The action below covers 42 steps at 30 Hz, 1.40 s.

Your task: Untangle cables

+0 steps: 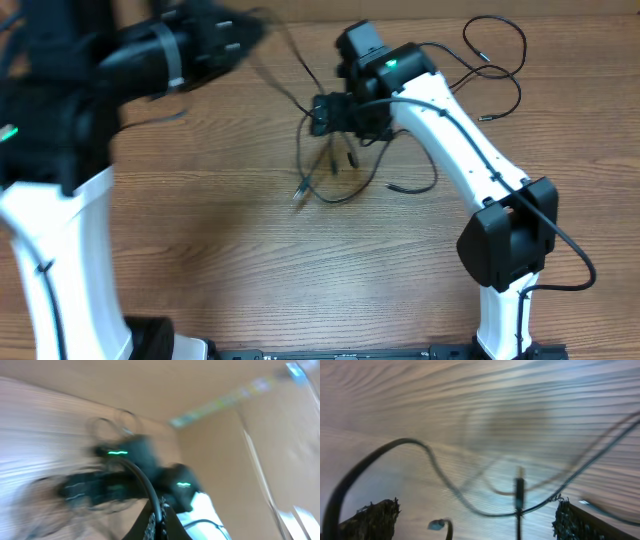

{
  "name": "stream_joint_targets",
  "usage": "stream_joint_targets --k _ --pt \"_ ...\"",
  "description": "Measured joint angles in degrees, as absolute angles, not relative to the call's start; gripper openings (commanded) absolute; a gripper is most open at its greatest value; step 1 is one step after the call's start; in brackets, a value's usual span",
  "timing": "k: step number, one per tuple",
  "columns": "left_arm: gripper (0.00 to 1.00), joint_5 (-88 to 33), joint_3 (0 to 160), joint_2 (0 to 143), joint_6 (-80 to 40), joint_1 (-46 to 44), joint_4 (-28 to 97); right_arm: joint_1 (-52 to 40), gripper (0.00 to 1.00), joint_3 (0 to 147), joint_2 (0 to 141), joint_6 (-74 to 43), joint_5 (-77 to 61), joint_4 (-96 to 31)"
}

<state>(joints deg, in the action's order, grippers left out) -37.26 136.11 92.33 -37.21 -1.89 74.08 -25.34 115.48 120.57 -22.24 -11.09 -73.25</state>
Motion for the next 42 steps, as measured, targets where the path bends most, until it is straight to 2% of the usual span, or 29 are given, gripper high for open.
stream_joint_targets --k 9,13,18,22,27,42 --pt "0.04 -16.9 136.1 88.2 -36.0 11.2 86.7 -13.6 1.00 115.5 120.5 -22.2 -6.3 -77.4" --pt "0.04 -8.5 136.1 88.2 -35.6 12.2 89.3 -10.1 1.00 115.5 120.5 -22.3 -5.5 -78.1" --pt "0.04 -2.9 136.1 88.2 -35.7 12.2 91.2 -10.3 1.00 115.5 120.5 -22.2 -7.0 -77.8" --pt "0.04 -3.6 136.1 88.2 -35.1 12.2 92.2 -11.1 1.00 115.5 120.5 -22.2 -8.9 -76.9" --pt "0.04 -10.5 136.1 89.1 -31.9 11.7 93.8 -11.8 1.00 115.5 120.5 -22.3 -10.9 -75.6" --pt "0.04 -24.2 136.1 96.4 -22.4 2.5 93.7 -11.8 1.00 115.5 120.5 -22.2 -13.3 -75.0"
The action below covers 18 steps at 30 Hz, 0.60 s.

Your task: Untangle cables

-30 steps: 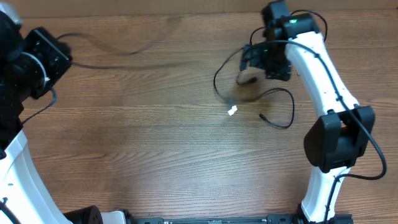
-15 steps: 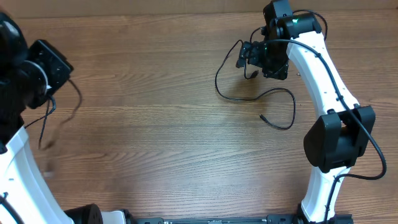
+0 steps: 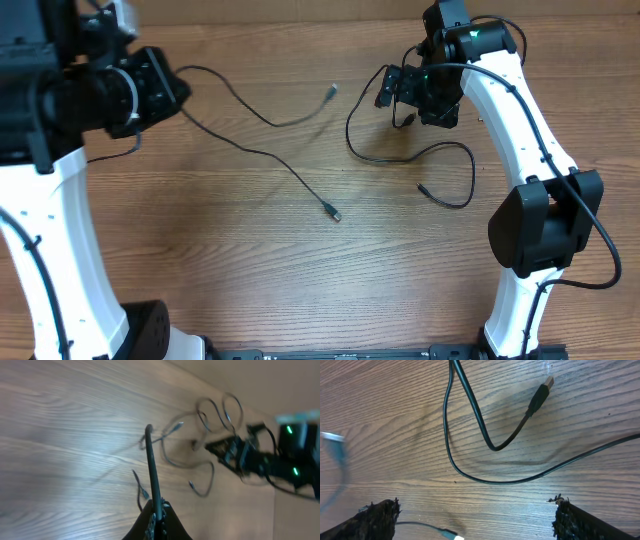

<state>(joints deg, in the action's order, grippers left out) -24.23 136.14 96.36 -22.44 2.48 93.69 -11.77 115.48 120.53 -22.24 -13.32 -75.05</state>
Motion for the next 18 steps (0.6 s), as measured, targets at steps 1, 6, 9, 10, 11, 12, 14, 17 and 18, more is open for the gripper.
stream_joint_targets --k 1,6,9,10,11,12,14,17,18 --pt "0.04 -24.9 136.1 96.8 -21.8 1.7 93.6 -11.8 1.00 115.5 120.5 -22.3 -13.3 -75.0" --pt "0.04 -25.1 136.1 98.3 -20.3 -1.1 93.7 -11.8 1.00 115.5 120.5 -22.3 -13.3 -75.1" --pt "0.05 -24.9 136.1 99.0 -19.6 -1.1 94.8 -11.8 1.00 115.5 120.5 -22.2 -13.3 -75.5" --pt "0.04 -24.8 136.1 99.3 -19.4 -1.1 95.2 -11.8 1.00 115.5 120.5 -22.3 -13.3 -75.5" --pt "0.05 -24.8 136.1 99.7 -19.3 -1.1 95.7 -11.8 1.00 115.5 120.5 -22.3 -13.3 -75.5" --pt "0.05 -24.8 136.1 100.0 -19.3 -1.1 96.0 -11.8 1.00 115.5 120.5 -22.3 -13.3 -75.5" --pt "0.08 -24.6 136.1 100.8 -19.3 -1.1 96.5 -11.8 1.00 115.5 120.5 -22.3 -13.3 -75.5" --pt "0.11 -23.9 136.1 101.7 -19.2 -1.1 96.6 -12.0 1.00 115.5 120.5 -22.3 -13.3 -75.5" --pt "0.13 -23.7 136.1 101.8 -19.1 -1.1 96.6 -12.1 1.00 115.5 120.5 -22.2 -13.3 -75.5"
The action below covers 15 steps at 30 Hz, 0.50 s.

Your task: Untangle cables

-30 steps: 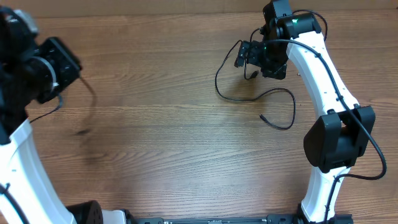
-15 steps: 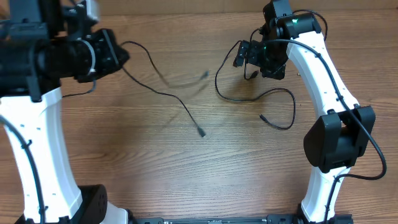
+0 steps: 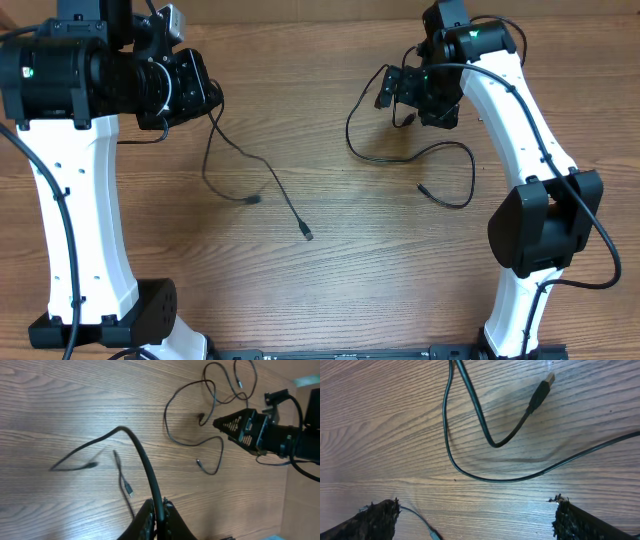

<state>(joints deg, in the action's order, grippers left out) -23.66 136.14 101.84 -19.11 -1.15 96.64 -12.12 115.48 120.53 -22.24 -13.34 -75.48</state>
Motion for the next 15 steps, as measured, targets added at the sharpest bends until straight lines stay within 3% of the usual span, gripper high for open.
stream_joint_targets --k 5,11,14,15 --pt "0.18 -22.6 136.1 101.9 -19.0 -1.1 96.7 -12.9 1.00 115.5 120.5 -22.3 -13.3 -75.0" --pt "0.46 -20.4 136.1 101.9 -18.8 -1.1 96.7 -13.5 1.00 115.5 120.5 -22.3 -13.3 -74.5" --pt "0.84 -18.8 136.1 101.9 -18.8 -1.1 96.7 -13.6 1.00 115.5 120.5 -22.2 -13.3 -74.3" --pt "0.92 -17.9 136.1 101.9 -18.6 -1.1 96.7 -13.6 1.00 115.5 120.5 -22.3 -13.3 -74.3"
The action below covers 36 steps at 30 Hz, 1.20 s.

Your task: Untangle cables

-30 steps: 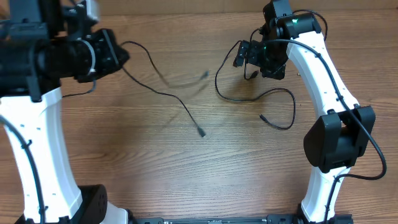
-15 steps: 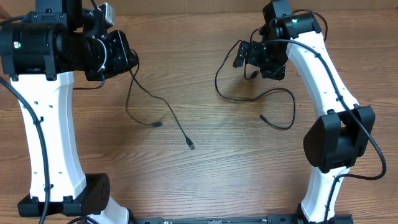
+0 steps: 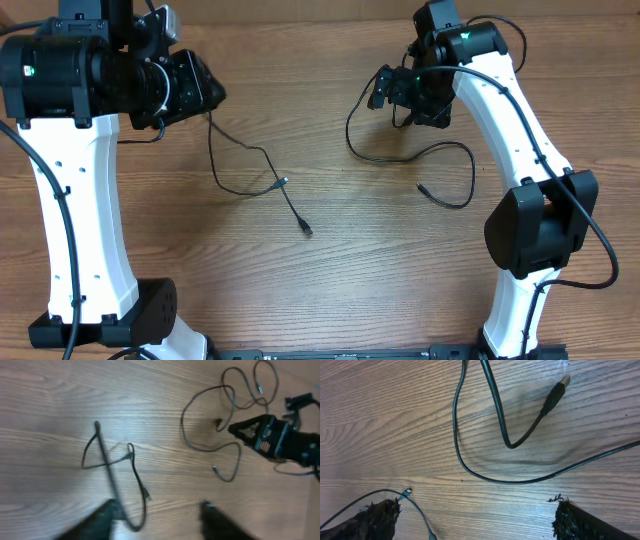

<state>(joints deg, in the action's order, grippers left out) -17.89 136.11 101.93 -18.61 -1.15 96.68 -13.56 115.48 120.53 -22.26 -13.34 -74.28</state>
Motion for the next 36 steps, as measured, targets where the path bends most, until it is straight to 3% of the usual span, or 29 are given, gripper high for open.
stream_joint_targets --k 2,13,23,36 --pt "1.00 -16.6 136.1 101.9 -18.4 -1.1 96.7 -13.6 1.00 115.5 120.5 -22.2 -13.3 -74.2" --pt "1.00 -9.1 136.1 101.9 -19.6 -1.1 96.7 -13.6 1.00 115.5 120.5 -22.3 -13.3 -74.2" --pt "1.00 8.7 136.1 103.3 -26.5 -1.1 96.7 -13.6 1.00 115.5 120.5 -22.3 -13.3 -74.2" --pt "1.00 -3.3 136.1 104.4 -22.9 -1.1 96.7 -13.6 1.00 115.5 120.5 -26.1 -7.1 -70.8"
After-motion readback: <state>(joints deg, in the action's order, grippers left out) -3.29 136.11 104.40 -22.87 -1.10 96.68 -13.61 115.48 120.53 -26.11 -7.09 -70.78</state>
